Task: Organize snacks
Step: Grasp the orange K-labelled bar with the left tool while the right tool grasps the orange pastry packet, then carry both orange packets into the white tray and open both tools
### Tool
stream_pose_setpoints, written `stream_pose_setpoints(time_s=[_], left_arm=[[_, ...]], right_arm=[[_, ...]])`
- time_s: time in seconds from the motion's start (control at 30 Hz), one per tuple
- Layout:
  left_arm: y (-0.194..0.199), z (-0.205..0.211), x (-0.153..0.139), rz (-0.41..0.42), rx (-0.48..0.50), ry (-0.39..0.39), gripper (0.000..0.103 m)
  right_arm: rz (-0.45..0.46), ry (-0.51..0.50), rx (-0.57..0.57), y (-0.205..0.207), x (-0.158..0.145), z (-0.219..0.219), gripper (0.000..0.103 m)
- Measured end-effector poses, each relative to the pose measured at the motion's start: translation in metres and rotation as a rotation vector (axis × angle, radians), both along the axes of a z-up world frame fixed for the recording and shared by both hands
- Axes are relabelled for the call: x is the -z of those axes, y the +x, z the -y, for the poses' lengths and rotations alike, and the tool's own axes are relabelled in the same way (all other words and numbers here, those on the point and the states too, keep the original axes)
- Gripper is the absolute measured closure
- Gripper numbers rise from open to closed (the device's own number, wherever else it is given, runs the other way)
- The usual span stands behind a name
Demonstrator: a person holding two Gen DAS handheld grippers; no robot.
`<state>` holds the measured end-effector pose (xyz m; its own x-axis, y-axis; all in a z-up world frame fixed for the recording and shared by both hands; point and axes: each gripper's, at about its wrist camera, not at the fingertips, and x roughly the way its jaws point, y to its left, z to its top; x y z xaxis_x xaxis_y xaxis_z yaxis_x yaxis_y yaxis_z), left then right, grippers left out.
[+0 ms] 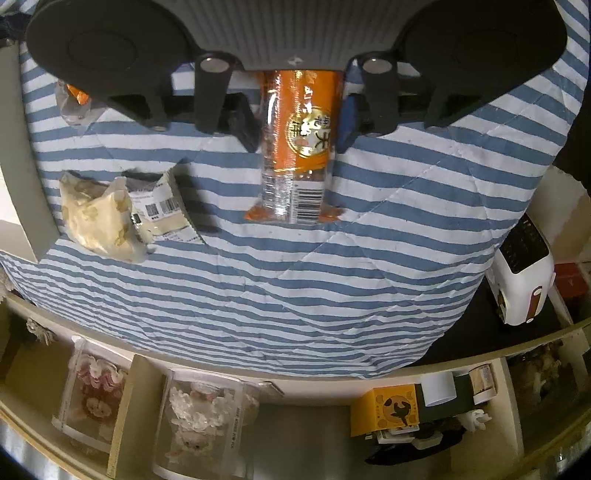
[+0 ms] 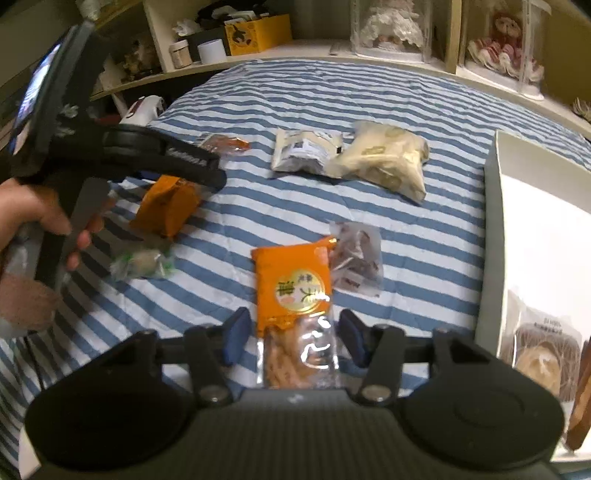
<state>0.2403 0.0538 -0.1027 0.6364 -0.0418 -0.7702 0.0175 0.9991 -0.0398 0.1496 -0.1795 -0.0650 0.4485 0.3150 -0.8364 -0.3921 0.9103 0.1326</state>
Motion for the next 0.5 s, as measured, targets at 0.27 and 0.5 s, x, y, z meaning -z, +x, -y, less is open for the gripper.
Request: stream_pose_setpoints(time_s=[0.27, 0.5], left_arm=[[-0.022, -0.004, -0.017, 0.019, -0.018, -0.020, 0.064], [-0.048, 0.003, -0.049, 0.097, 0.008, -0.052, 0.064]], right_arm=[[0.030, 0.040, -0.002, 0.000, -0.010, 0.010, 0.058], [0.095, 0.099, 0.027, 0.000, -0.034, 0.023, 0.058]])
